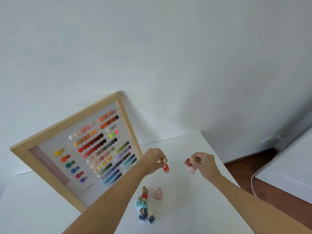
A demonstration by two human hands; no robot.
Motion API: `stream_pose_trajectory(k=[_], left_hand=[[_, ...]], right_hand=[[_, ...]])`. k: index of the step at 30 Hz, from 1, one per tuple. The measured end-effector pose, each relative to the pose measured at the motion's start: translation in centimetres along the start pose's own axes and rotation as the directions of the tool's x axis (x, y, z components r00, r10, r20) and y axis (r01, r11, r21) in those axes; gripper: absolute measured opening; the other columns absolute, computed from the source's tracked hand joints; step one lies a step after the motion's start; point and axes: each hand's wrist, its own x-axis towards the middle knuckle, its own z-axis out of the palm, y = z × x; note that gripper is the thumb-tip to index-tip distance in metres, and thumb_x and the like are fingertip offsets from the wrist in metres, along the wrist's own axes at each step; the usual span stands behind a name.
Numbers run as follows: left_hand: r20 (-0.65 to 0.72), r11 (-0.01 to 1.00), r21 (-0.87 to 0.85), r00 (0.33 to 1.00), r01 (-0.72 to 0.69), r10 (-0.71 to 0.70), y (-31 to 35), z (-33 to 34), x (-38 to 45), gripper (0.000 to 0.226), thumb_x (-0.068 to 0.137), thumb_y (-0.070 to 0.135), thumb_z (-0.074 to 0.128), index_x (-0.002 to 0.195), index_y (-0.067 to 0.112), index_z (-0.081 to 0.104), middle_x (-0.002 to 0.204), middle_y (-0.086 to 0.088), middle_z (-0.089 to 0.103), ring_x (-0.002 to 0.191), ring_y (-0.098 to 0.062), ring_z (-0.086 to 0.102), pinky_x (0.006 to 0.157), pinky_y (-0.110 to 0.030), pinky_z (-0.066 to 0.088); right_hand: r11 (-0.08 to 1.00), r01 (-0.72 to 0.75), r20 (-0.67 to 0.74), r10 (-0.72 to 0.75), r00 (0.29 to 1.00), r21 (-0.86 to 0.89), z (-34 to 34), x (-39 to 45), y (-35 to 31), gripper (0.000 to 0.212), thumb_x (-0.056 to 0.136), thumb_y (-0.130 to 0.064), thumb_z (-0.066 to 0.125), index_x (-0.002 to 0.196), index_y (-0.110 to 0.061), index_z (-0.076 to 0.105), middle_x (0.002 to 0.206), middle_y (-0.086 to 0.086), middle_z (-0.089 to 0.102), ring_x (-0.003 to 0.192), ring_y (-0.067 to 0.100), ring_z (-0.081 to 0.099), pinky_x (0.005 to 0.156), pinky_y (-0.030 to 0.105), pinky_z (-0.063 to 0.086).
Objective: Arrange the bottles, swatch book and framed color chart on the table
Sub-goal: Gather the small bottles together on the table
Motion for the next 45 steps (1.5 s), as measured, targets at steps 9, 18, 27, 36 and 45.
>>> stream_pose_trajectory(k=[9, 18, 27, 36, 45], left_hand=[[0.185, 1.000, 0.029, 0.983, 0.004, -0.009, 8.6, 7.3, 7.9, 0.020, 0.084, 0.013, 0.069, 0.104, 0.009, 0.073, 0.111, -0.008, 0.066, 0.100, -0.023, 0.062, 0.089, -0.041, 0.054], [0.227, 0.998, 0.047, 0.972, 0.052, -0.061, 13.4, 12.8, 12.9, 0.023, 0.085, 0.013, 0.068, 0.108, 0.009, 0.072, 0.114, -0.008, 0.064, 0.103, -0.022, 0.061, 0.091, -0.038, 0.053], [0.208, 0.993, 0.078, 0.972, 0.093, -0.107, 13.5, 14.2, 14.4, 0.020, 0.084, 0.011, 0.066, 0.103, 0.006, 0.071, 0.114, -0.009, 0.064, 0.101, -0.025, 0.062, 0.091, -0.039, 0.051], [0.164, 0.989, 0.092, 0.978, 0.114, -0.128, 13.7, 15.4, 14.5, 0.019, 0.085, 0.010, 0.061, 0.100, 0.006, 0.072, 0.117, -0.008, 0.063, 0.101, -0.027, 0.062, 0.091, -0.039, 0.050], [0.088, 0.977, 0.067, 0.974, 0.201, -0.207, 14.1, 16.1, 14.1, 0.020, 0.085, 0.016, 0.062, 0.101, 0.009, 0.071, 0.122, -0.006, 0.059, 0.103, -0.027, 0.061, 0.090, -0.039, 0.050]], right_hand=[[0.995, -0.083, -0.014, 0.082, 0.997, -0.060, -6.6, 1.0, 9.0, 0.011, 0.075, 0.007, 0.068, 0.083, -0.001, 0.070, 0.077, 0.007, 0.066, 0.075, 0.022, 0.062, 0.070, 0.026, 0.049], [0.997, -0.061, 0.032, 0.062, 0.998, -0.042, -7.8, 3.7, 13.1, 0.009, 0.082, 0.007, 0.062, 0.088, 0.008, 0.068, 0.089, 0.021, 0.069, 0.082, 0.031, 0.065, 0.062, 0.012, 0.044], [0.997, 0.009, 0.093, -0.003, 0.996, -0.072, -6.9, 4.5, 13.7, 0.011, 0.085, -0.003, 0.061, 0.089, -0.001, 0.071, 0.089, 0.015, 0.070, 0.080, 0.024, 0.065, 0.069, 0.027, 0.048], [0.999, -0.008, 0.089, 0.012, 0.996, -0.040, -6.5, 3.8, 14.1, 0.033, 0.084, 0.000, 0.062, 0.116, -0.008, 0.063, 0.104, 0.010, 0.066, 0.096, 0.019, 0.062, 0.081, 0.016, 0.043], [1.000, -0.017, 0.055, 0.018, 0.998, -0.006, -7.1, 2.8, 13.9, 0.039, 0.083, 0.006, 0.056, 0.119, -0.008, 0.059, 0.083, 0.006, 0.060, 0.080, 0.021, 0.059, 0.083, 0.035, 0.053]])
